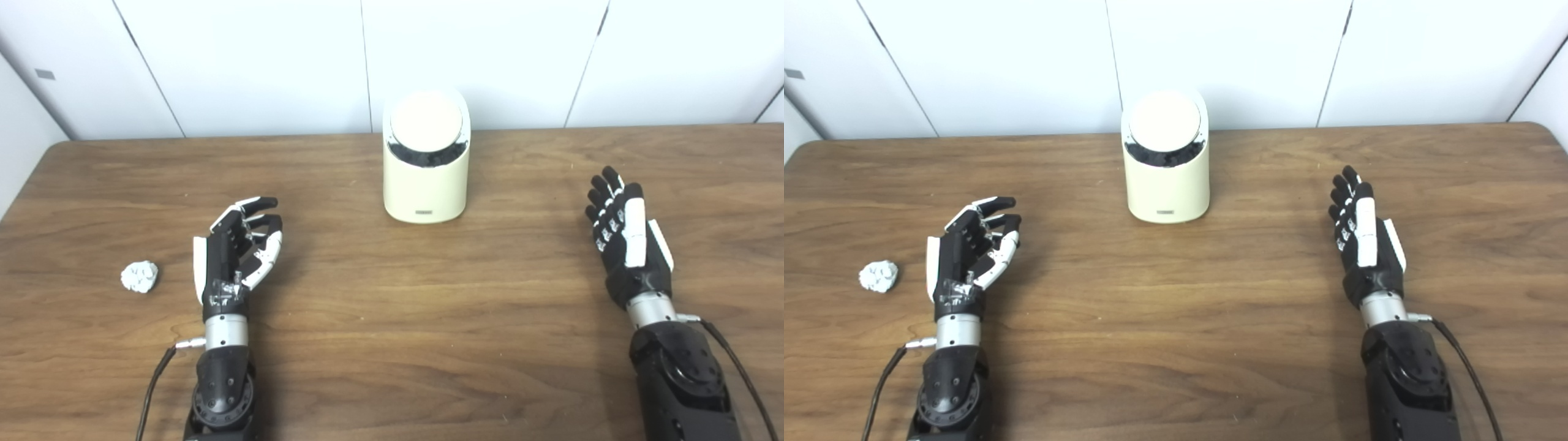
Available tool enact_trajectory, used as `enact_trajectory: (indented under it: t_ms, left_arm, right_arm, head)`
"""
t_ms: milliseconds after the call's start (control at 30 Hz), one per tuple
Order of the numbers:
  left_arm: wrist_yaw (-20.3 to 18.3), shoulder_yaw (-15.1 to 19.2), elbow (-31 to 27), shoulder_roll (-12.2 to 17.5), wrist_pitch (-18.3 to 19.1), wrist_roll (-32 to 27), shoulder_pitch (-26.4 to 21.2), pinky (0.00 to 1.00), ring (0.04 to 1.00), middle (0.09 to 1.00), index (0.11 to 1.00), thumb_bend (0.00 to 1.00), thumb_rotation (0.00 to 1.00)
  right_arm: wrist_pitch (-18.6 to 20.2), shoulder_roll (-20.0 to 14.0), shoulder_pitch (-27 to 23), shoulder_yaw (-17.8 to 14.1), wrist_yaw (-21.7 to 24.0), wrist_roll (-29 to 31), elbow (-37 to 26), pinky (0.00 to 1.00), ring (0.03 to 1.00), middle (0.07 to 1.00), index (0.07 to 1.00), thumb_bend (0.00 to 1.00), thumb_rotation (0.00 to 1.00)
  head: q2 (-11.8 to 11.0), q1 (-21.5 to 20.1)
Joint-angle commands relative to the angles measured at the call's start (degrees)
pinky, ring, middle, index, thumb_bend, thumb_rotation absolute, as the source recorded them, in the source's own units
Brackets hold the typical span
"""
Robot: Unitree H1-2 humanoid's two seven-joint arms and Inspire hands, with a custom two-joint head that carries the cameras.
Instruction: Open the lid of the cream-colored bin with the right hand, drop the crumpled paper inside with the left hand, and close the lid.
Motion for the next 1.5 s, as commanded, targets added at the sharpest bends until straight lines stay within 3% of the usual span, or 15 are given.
enact_trajectory:
  t_ms: [0,133,167,200,233,400,500,600,667,1000,1467]
  left_arm:
    - [0.43,0.03,-0.68,-0.32,-0.57,-0.31,-1.22,0.43,0.641,0.739,0.626,0.35,0.0]
    - [0.63,-0.5,-0.41,0.36,-0.32,2.09,-1.16,0.44,0.703,0.782,0.658,0.36,0.0]
    - [0.67,-0.66,-0.58,0.57,0.22,2.88,-1.11,0.62,0.763,0.794,0.683,0.53,0.0]
    - [0.5,-0.72,-1.29,0.62,1.84,3.25,-0.98,0.64,0.77,0.795,0.686,0.54,0.0]
    - [0.31,-0.78,-1.86,0.67,3.06,3.46,-0.86,0.73,0.805,0.804,0.705,0.55,0.04]
    - [-3.98,-0.47,-1.93,0.89,3.96,-3.99,-0.72,0.97,0.943,0.891,0.819,0.48,0.43]
    - [-6.84,-0.69,-1.22,1.44,1.91,-7.97,-0.61,1.0,0.99,0.961,0.913,0.43,0.72]
    - [-8.51,-0.69,-1.44,1.33,1.66,-10.77,-0.31,1.0,0.999,0.995,0.974,0.43,0.9]
    - [-9.06,-0.6,-1.45,1.19,1.82,-11.76,-0.36,1.0,1.0,0.999,0.994,0.42,0.95]
    - [-10.27,-0.68,-1.45,1.56,3.57,-12.59,-0.59,1.0,1.0,1.0,1.0,0.44,1.0]
    - [-10.24,-0.67,-1.96,1.61,5.09,-12.78,-0.47,1.0,1.0,1.0,1.0,0.42,0.97]
  right_arm:
    - [-1.84,-0.75,-1.84,-0.24,0.39,0.06,-1.06,1.0,0.988,0.974,0.992,0.54,1.0]
    - [-1.9,-0.71,-1.87,-0.16,0.42,0.01,-1.01,1.0,0.989,0.975,0.991,0.54,1.0]
    - [-1.94,-0.71,-1.87,-0.14,0.42,-0.02,-0.98,1.0,0.99,0.977,0.993,0.54,1.0]
    - [-1.88,-0.71,-1.89,-0.13,0.33,-0.13,-0.98,1.0,0.99,0.977,0.993,0.54,1.0]
    - [-1.78,-0.71,-1.91,-0.12,0.3,-0.16,-1.01,1.0,0.989,0.976,0.993,0.53,1.0]
    - [-1.78,-0.73,-1.93,-0.17,0.47,0.12,-0.99,1.0,0.991,0.978,0.995,0.52,1.0]
    - [-1.73,-0.75,-1.89,-0.28,0.47,0.28,-1.05,1.0,0.991,0.979,0.994,0.52,1.0]
    - [-1.91,-0.89,-1.84,-0.33,0.59,0.33,-0.97,1.0,0.991,0.979,0.994,0.52,1.0]
    - [-1.82,-0.96,-1.85,-0.36,0.57,0.3,-0.95,1.0,0.989,0.977,0.993,0.52,1.0]
    - [-1.44,-0.62,-1.65,-0.53,0.88,1.14,-1.24,1.0,0.991,0.976,0.982,0.55,1.0]
    - [-1.03,-0.32,-1.66,-0.37,0.7,1.48,-1.75,1.0,0.991,0.981,0.98,0.55,1.0]
  head:
    - [-0.03,-0.14]
    - [-0.03,-0.22]
    - [-0.01,-0.24]
    - [0.02,-0.24]
    - [0.02,-0.29]
    - [0.07,-0.38]
    - [0.16,-0.35]
    - [0.19,-0.32]
    - [0.14,-0.32]
    - [0.13,-0.08]
    - [0.08,-0.33]
